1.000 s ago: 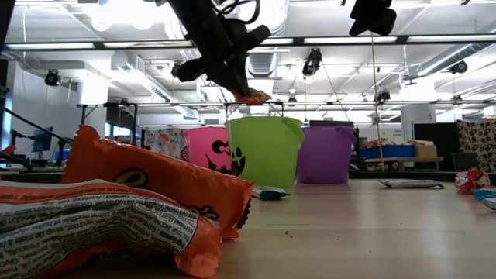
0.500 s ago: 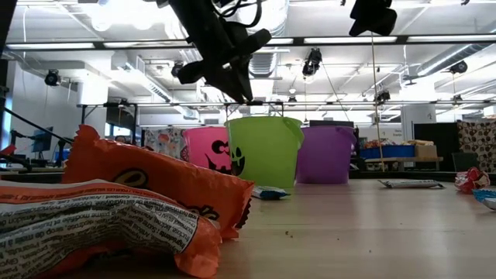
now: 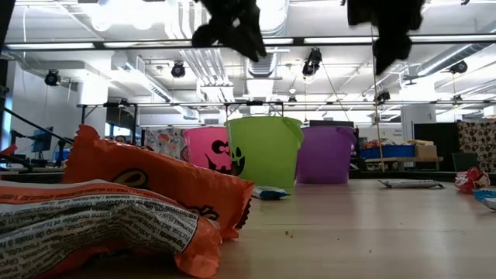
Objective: Sort candy
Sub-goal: Put the blue candy into the violet bin
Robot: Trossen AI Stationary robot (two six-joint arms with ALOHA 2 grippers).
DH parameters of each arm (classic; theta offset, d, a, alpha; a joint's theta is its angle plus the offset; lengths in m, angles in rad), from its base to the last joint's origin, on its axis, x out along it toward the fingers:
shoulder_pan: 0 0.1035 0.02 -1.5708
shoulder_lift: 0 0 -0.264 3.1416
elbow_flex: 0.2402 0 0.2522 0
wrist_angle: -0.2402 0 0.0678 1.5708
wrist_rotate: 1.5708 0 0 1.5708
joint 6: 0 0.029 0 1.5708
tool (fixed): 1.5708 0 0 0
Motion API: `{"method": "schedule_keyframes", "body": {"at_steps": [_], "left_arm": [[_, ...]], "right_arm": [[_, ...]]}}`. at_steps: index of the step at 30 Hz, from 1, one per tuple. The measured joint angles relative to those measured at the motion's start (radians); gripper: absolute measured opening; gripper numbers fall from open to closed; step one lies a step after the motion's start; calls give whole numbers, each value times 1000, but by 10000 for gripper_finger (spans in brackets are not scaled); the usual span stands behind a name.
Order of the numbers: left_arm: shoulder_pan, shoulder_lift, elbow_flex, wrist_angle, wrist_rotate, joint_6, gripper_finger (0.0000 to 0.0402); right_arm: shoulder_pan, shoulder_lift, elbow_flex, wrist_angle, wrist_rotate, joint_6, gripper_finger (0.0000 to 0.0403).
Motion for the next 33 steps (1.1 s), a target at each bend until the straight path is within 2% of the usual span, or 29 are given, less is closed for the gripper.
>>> {"method": "schedule_keyframes", "body": {"at_steps": [4, 9, 16, 19, 24, 33], "left_arm": [[-43, -32, -5, 1, 53, 119, 78], [-74, -68, -28, -6, 42, 128, 78], [-84, -130, -28, -7, -58, 118, 78], [-84, -167, -28, -28, -107, 115, 78], [-84, -248, -28, -68, -200, 114, 78], [-84, -428, -28, -129, -332, 112, 78]], "right_arm": [[-1, 56, -70, -11, 27, -34, 164], [0, 132, -161, -3, 26, -84, 164], [-4, 206, -260, 97, 16, -110, 164], [-4, 227, -277, 136, -23, -125, 164], [-4, 261, -288, 135, -26, -137, 166], [-14, 281, -295, 165, 18, -163, 231]]}}
